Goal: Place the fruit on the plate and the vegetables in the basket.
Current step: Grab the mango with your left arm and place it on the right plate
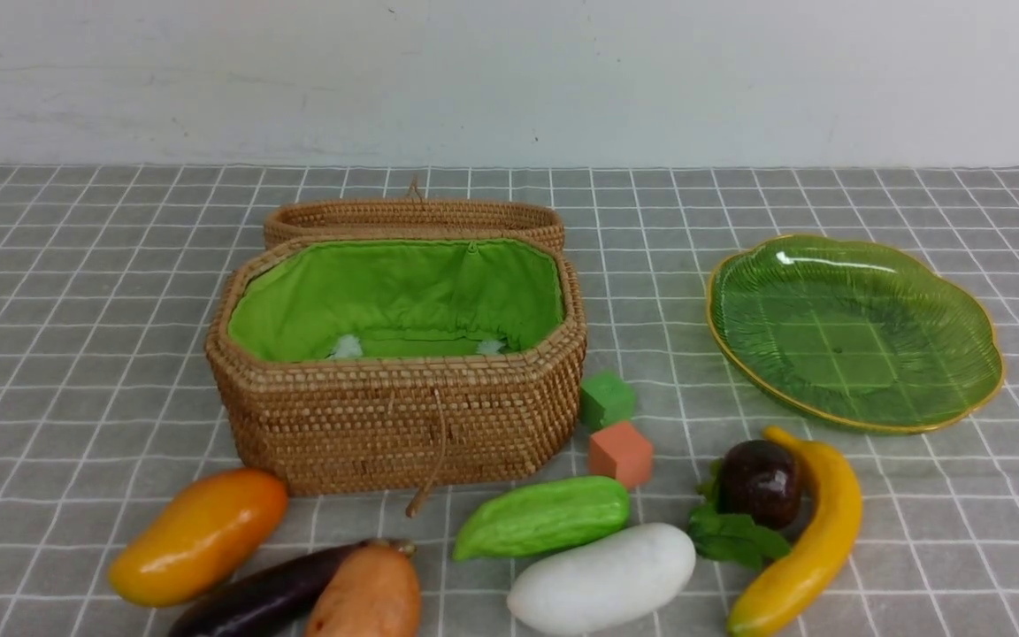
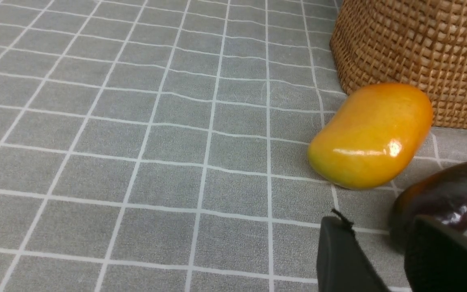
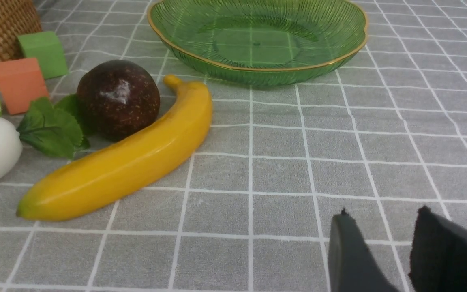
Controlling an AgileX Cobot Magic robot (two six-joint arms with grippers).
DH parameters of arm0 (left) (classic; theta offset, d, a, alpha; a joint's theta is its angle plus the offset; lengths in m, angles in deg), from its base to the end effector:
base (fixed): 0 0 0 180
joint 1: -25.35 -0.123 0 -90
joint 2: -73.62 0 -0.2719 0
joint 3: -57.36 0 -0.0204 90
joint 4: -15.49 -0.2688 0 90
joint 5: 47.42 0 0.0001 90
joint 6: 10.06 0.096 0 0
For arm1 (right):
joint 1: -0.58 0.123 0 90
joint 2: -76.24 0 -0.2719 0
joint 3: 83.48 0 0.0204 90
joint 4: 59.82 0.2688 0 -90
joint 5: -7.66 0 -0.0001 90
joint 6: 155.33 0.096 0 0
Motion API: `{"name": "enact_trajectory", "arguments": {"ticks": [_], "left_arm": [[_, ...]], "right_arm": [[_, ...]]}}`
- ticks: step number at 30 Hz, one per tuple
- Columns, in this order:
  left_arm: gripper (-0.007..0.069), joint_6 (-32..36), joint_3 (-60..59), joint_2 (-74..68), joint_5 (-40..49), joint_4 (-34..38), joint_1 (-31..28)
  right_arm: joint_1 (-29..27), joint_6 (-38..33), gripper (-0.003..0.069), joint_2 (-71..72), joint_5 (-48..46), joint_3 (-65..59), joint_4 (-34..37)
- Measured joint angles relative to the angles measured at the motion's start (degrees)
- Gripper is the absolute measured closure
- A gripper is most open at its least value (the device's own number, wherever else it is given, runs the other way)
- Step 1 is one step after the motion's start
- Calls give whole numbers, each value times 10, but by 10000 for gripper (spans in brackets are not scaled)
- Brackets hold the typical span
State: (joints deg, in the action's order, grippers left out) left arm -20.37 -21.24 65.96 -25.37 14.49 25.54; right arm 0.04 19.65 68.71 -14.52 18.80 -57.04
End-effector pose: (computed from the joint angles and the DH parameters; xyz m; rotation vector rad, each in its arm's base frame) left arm 0.0885 0.0003 0.1669 -0.1561 1.8853 -0.1079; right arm 0.0882 0.0009 0.1724 -0.0438 1.8741 -0.0187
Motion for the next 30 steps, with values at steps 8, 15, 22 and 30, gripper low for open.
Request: {"name": "enact_trajectory", "arguments": {"ticks": [8,15,22,30], "left_arm": [[386,0,0,0,0,0,0],[386,0,0,0,0,0,0],[386,0,0,0,-28,-2,0],[386,-98,0,0,-295,172,0]], "right_arm": [[0,0,417,0,0,0,0],[0,0,417,0,0,0,0],[0,0,417,0,0,0,0],[0,0,417,0,0,0,0]]}}
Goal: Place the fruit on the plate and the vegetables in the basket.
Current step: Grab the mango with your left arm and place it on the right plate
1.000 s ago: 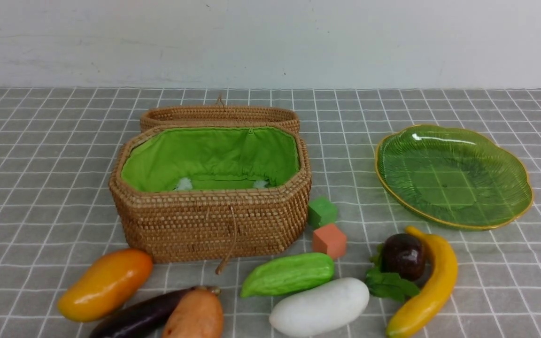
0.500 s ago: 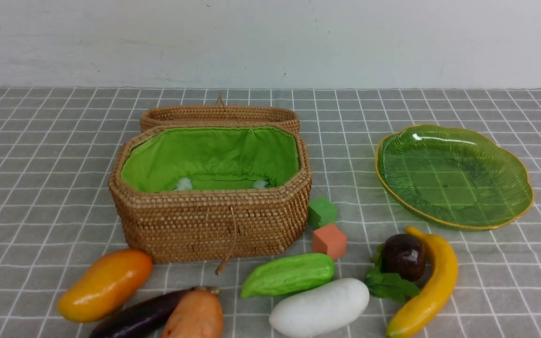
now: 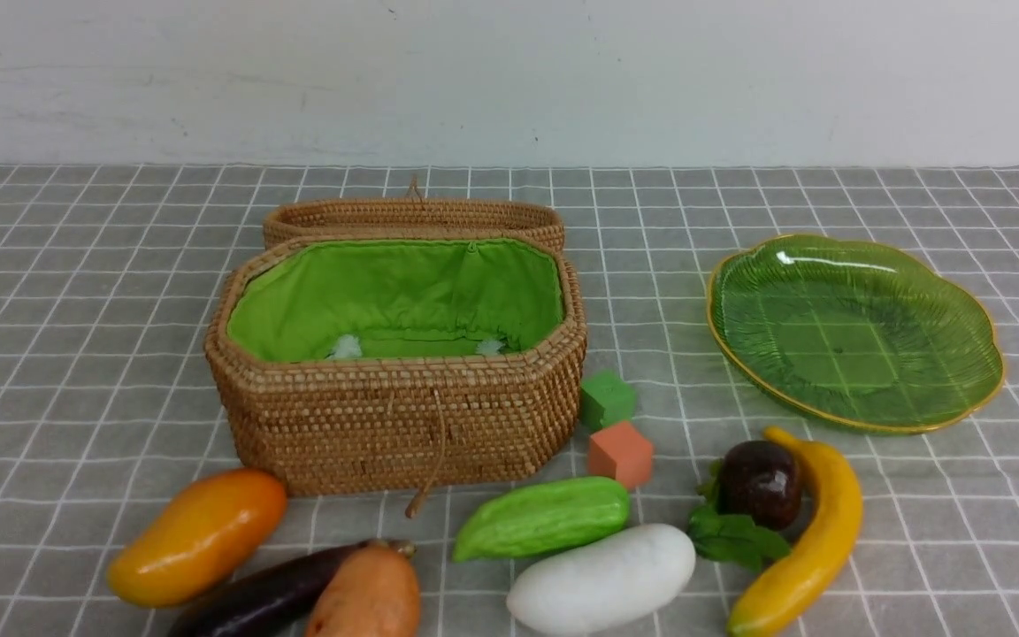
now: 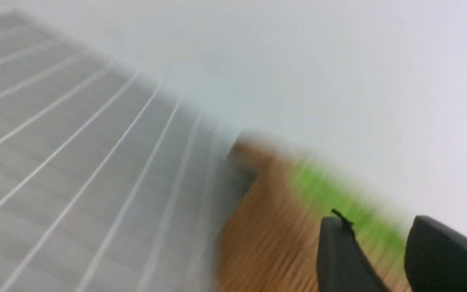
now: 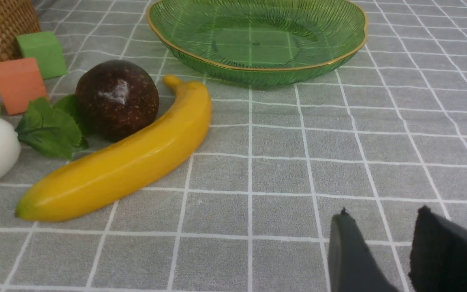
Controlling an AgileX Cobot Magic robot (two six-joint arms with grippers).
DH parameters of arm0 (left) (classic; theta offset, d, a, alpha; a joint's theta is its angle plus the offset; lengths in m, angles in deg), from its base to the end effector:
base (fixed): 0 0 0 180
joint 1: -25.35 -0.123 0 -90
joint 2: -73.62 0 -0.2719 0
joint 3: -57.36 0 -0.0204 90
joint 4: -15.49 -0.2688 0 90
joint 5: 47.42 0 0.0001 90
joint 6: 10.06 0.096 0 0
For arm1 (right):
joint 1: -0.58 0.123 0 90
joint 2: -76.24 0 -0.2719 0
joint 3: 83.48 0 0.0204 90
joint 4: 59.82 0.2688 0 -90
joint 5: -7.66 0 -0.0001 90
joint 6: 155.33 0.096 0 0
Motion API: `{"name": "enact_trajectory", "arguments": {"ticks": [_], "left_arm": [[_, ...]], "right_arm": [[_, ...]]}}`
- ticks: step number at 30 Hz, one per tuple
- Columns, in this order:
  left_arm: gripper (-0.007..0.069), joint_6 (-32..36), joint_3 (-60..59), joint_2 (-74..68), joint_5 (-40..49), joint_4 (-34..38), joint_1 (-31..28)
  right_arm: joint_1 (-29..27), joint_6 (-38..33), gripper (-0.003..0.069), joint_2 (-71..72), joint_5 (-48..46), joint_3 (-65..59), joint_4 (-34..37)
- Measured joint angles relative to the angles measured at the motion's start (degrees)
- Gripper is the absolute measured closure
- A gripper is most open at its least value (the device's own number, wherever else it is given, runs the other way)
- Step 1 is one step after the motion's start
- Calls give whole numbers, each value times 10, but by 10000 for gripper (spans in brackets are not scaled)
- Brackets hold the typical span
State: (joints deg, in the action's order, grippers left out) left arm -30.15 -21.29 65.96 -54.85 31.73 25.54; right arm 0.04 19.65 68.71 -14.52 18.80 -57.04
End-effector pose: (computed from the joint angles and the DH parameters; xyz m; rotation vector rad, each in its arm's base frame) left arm 0.0917 0.0031 0.2148 -0.4619 1.3220 -0.5046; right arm 0.0882 0.0009 0.1724 -0.0438 1.8741 -0.0187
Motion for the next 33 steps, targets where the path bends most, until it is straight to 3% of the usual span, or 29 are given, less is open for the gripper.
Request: {"name": "enact_trajectory", "arguments": {"ticks": [2,7,9,10,15,19,33], "left_arm": [[386,-3,1,0,-95,37,0],[386,-7,76,-4,-46,7,0],[386,-7,183,-42,46,-61,0],[386,-7,191,-46,54,-66,0],[386,-7,368,-175,272,-155,0],[386,-7,417,-261,395,-198,0],[386,1,419,-522,402,-217,0]], "right_arm": [[0,0,417,0,0,0,0],[0,0,417,0,0,0,0],[0,0,417,0,0,0,0],[0,0,417,0,0,0,0],[0,0,417,0,0,0,0],[0,0,417,0,0,0,0],[0,0,417,0,0,0,0]]}}
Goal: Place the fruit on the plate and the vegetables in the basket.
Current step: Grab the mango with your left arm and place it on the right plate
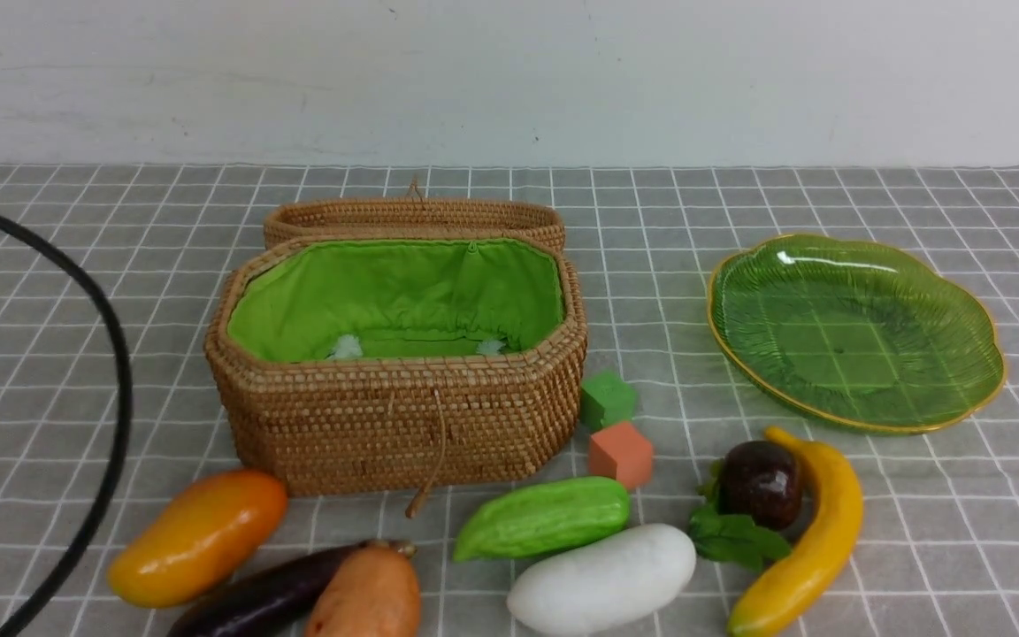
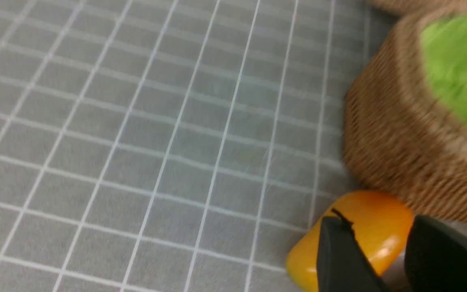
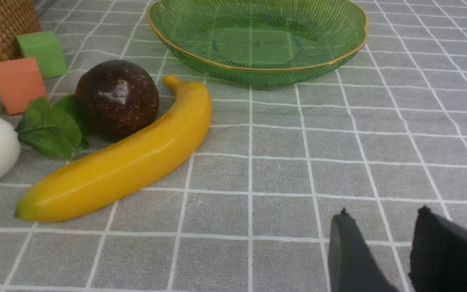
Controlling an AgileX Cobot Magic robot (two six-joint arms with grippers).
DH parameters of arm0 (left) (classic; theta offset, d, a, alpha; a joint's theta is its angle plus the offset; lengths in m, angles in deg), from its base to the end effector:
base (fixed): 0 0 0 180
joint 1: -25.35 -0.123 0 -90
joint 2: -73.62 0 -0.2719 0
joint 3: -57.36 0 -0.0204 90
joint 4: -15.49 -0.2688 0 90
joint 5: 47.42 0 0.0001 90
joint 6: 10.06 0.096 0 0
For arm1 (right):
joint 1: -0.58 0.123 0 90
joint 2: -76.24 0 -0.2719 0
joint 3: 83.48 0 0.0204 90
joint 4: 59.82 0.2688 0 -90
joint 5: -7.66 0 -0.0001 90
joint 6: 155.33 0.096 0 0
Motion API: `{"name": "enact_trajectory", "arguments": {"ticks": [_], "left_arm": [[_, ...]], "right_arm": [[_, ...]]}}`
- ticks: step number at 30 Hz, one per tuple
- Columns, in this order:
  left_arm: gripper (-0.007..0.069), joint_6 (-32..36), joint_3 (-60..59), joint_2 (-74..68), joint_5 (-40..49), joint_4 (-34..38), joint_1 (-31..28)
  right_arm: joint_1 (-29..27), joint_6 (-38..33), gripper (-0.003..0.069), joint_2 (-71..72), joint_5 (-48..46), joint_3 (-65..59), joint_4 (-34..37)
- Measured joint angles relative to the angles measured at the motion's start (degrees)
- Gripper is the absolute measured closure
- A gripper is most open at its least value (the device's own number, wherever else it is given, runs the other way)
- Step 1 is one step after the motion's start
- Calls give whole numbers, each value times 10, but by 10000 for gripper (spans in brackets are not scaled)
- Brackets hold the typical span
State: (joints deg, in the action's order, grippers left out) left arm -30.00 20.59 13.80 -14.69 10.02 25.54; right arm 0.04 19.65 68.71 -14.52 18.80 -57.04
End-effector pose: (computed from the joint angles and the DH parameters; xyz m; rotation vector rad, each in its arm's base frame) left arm 0.2069 0.0043 0.2868 -0.3246 2.2319 -0.0870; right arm 0.0882 0.0009 0.1724 -0.0438 1.8741 -0.0187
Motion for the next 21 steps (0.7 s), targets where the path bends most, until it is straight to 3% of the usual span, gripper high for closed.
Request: {"name": "enact_trajectory", "arguments": {"ticks": [3,8,12,16,17,21], "left_arm": [[386,30,0,-48,-9,0,0],[361,140,0,-113,-18,9,19],[251,229,0,-149,-25,7,91],[139,231,1,-179,-45,-5,125],[71,217,1,-198,-59,-17,132],[-23,172,1,-244,-87,-60,134]], "right_arm": [[0,0,417,0,0,0,0],[0,0,417,0,0,0,0],[0,0,417,0,0,0,0],[0,0,417,0,0,0,0],[0,0,417,0,0,0,0],[0,0,417,0,0,0,0]]}}
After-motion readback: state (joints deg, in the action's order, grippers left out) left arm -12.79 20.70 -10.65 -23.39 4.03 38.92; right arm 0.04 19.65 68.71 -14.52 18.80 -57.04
